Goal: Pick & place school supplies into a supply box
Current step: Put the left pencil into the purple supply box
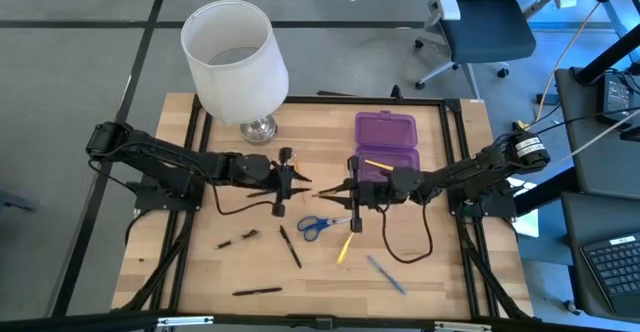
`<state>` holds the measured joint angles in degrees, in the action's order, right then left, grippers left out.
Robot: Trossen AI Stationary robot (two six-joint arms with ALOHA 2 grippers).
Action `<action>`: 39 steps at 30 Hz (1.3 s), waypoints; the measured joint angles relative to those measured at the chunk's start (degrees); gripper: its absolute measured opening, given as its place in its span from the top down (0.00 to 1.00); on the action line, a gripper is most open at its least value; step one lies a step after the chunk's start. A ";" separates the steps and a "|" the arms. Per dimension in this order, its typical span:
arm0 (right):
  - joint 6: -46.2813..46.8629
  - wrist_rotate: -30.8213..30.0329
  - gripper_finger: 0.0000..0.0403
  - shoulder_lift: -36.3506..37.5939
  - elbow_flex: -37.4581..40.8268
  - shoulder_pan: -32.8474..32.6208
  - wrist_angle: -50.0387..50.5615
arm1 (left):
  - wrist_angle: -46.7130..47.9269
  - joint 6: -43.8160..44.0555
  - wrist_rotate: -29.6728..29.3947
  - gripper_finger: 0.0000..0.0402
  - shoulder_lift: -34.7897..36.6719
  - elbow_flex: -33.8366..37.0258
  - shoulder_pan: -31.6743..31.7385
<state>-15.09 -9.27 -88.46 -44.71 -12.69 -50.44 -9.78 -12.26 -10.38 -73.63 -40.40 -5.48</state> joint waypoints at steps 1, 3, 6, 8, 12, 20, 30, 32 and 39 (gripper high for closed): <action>-0.06 -1.63 0.95 0.44 0.00 0.01 1.32 | 1.52 0.68 -1.57 0.74 0.24 0.00 0.00; -0.13 -5.14 0.95 1.72 0.00 0.04 5.74 | 5.51 2.56 -3.49 0.70 0.94 0.00 0.00; 1.60 -10.20 0.95 4.70 0.00 0.04 15.96 | 12.38 6.13 -3.65 0.67 1.90 0.00 0.00; 5.14 -13.45 0.94 7.44 0.00 0.53 24.88 | 16.07 8.01 -3.58 0.66 2.41 0.00 -0.02; 14.49 -15.53 0.95 13.61 0.00 3.52 43.69 | 20.33 11.16 -3.58 0.65 2.50 0.00 0.00; 28.13 -12.56 0.93 21.80 0.00 13.95 76.18 | 21.47 12.56 -1.52 0.66 2.50 0.00 -0.02; 21.70 -5.36 0.93 19.96 0.00 19.20 93.10 | 21.60 12.58 -1.52 0.67 2.50 0.00 -0.02; 19.84 -4.06 0.93 19.04 0.00 19.66 93.01 | 21.61 12.61 -1.52 0.67 2.50 0.00 -0.04; 14.64 -3.05 0.93 12.63 0.00 21.34 92.94 | 24.74 15.50 2.68 0.67 2.48 0.00 -0.04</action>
<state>-0.46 -12.32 -75.83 -44.71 8.65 42.50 14.95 3.24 -7.70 -71.16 -40.40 -5.52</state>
